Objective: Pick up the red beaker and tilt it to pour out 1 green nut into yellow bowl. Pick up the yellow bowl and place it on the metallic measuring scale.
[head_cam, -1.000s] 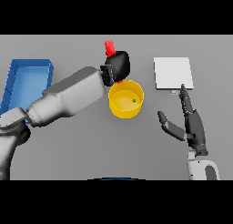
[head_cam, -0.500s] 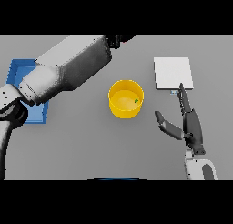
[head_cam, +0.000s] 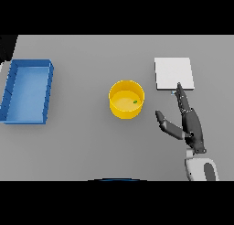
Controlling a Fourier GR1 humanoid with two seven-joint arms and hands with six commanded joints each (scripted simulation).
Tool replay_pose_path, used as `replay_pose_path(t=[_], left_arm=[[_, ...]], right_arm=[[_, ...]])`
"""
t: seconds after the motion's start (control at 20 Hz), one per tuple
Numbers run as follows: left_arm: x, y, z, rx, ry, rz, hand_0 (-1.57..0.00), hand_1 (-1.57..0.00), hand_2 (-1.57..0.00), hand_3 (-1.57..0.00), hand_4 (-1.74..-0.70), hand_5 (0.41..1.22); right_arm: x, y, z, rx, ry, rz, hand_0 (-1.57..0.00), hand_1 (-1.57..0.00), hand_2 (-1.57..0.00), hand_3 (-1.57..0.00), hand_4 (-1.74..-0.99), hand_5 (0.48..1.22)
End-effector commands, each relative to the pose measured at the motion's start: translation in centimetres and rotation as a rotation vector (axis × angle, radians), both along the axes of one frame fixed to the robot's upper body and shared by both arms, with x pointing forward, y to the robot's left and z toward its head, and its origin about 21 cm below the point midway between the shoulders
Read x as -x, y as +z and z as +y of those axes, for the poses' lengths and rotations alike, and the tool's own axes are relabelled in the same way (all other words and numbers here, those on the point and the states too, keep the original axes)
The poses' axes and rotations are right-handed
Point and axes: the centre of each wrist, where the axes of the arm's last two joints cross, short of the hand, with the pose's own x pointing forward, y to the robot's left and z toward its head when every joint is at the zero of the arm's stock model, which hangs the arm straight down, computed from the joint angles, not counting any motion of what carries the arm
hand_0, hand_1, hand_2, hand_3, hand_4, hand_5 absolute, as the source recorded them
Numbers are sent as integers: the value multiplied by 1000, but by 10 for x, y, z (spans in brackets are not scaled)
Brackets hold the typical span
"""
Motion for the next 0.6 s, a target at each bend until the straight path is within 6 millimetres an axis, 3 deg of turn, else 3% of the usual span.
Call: replay_pose_path(t=[0.0,0.1,0.25,0.4,0.55], left_arm=[[-2,-4,19,106,23,9,-1571,-1571,-1571,-1530,-1738,1221],[-4,-24,61,307,113,20,-1571,-1571,-1571,-1545,-1739,1221],[-2,-70,102,488,302,30,-1571,-1571,-1571,-1558,-1740,1221],[7,-118,129,650,427,4,-1571,-1571,-1571,-1564,-1740,1221],[21,-149,149,807,581,9,-1571,-1571,-1571,-1567,-1741,1221]], right_arm=[[-2,0,-1,15,-1,2,1,1,1,1,-1121,588],[1,2,-2,21,9,0,1,1,1,1,-1125,601],[-4,2,-1,53,14,3,1,1,1,1,-1132,621],[-4,-1,-3,59,21,18,1,1,1,1,-1134,632],[-3,-1,-4,56,35,9,1,1,1,1,-1133,655]])
